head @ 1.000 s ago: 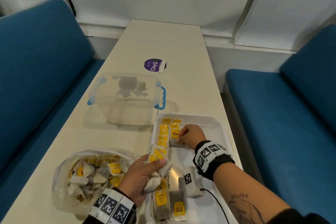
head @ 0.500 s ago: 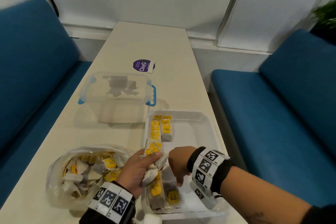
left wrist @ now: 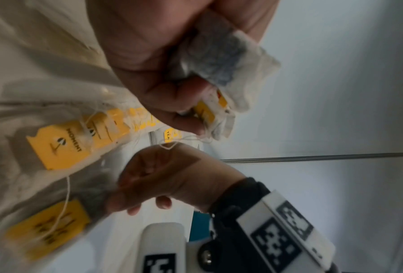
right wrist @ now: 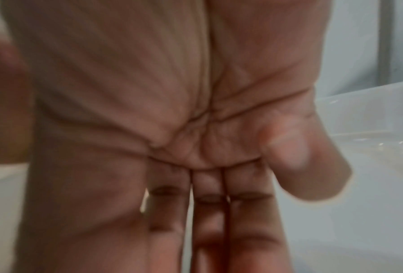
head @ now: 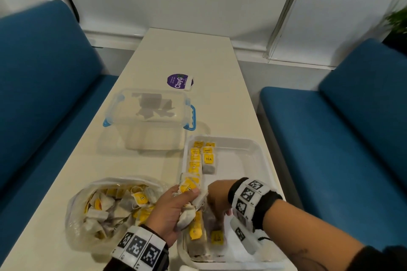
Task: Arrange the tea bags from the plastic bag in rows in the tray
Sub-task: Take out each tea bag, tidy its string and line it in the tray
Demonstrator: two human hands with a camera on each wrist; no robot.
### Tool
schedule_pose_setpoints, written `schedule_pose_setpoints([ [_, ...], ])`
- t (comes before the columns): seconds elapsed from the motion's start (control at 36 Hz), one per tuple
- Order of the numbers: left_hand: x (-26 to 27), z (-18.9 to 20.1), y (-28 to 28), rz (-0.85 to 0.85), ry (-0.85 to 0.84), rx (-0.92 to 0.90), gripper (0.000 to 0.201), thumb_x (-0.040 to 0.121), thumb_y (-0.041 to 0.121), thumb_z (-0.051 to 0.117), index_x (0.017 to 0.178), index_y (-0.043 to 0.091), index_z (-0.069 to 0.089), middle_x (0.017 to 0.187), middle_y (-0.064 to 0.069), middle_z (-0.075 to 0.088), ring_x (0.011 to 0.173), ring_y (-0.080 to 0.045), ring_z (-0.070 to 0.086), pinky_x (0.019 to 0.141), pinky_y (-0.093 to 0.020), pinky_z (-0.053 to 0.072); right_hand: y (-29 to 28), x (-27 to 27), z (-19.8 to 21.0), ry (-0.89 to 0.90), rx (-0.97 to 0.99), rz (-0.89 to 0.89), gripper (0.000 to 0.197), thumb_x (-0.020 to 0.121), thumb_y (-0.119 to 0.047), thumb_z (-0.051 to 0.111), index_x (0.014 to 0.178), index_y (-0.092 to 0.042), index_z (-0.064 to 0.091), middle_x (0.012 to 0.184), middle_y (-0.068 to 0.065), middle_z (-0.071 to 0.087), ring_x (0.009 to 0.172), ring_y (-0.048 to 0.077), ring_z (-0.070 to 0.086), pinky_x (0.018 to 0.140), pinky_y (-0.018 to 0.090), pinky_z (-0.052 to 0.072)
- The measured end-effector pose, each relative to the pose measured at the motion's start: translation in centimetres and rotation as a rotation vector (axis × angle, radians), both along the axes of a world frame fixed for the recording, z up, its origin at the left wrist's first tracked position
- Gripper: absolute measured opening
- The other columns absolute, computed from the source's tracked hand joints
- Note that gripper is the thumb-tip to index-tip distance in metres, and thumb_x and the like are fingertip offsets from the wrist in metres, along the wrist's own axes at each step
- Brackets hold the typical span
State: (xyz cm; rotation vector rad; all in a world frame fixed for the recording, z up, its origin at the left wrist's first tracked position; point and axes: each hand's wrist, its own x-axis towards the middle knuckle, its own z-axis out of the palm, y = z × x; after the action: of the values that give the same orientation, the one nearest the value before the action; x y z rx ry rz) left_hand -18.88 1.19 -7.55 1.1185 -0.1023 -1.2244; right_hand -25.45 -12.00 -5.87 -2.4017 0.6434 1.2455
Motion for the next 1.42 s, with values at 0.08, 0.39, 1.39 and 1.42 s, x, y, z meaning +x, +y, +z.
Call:
schedule_pose_setpoints([
  [0.08,0.4,0.2,-0.1,-0.005,0.017,-0.016,0.005,0.081,0.003,0.060,0.082,0.003,0.064,0.073,-0.013,0.067,0.057,-0.019,0.066,0.051,-0.026,0.055,-1.9,-0.7,2.8,-0.131,0.059,-0.178,0.014,0.083,-0.014,0.067,0.071,-0.011,0.060,0.068,0.003,0.063,0.058,0.012,0.055,0.058,0.023,0.045],
  [0.39,0.0,2.1,-1.8,-0.016,-0.069,-0.168,0.016,0.067,0.008,0.065,0.082,0.004,0.068,0.075,-0.013,0.069,0.061,-0.017,0.066,0.056,-0.024,0.055,-4.0,-4.1,4.9,-1.037,0.641,-1.076,0.033,0.081,0.012,0.060,0.106,-0.008,0.053,0.063,0.006,0.061,0.054,0.019,0.060,0.044,0.026,0.047],
  [1.39,0.1,3.7,-2.0,-0.173,-0.345,-0.078,0.034,0.053,0.018,0.078,0.076,0.000,0.059,0.041,-0.001,0.043,0.023,-0.008,0.030,0.034,-0.010,0.026,-0.4,-5.2,3.3,-1.222,0.754,-1.049,0.020,0.083,0.011,0.059,0.089,-0.008,0.055,0.075,0.005,0.067,0.061,0.017,0.063,0.050,0.030,0.050],
  [1.42,0.1,3.6,-2.1,-0.168,-0.341,-0.072,0.037,0.051,0.022,0.079,0.075,0.001,0.059,0.041,-0.002,0.042,0.023,-0.008,0.028,0.035,-0.010,0.026,-0.3,-5.2,3.5,-1.213,0.753,-1.036,0.020,0.082,0.010,0.060,0.088,-0.009,0.056,0.077,0.007,0.066,0.063,0.018,0.062,0.051,0.031,0.051],
])
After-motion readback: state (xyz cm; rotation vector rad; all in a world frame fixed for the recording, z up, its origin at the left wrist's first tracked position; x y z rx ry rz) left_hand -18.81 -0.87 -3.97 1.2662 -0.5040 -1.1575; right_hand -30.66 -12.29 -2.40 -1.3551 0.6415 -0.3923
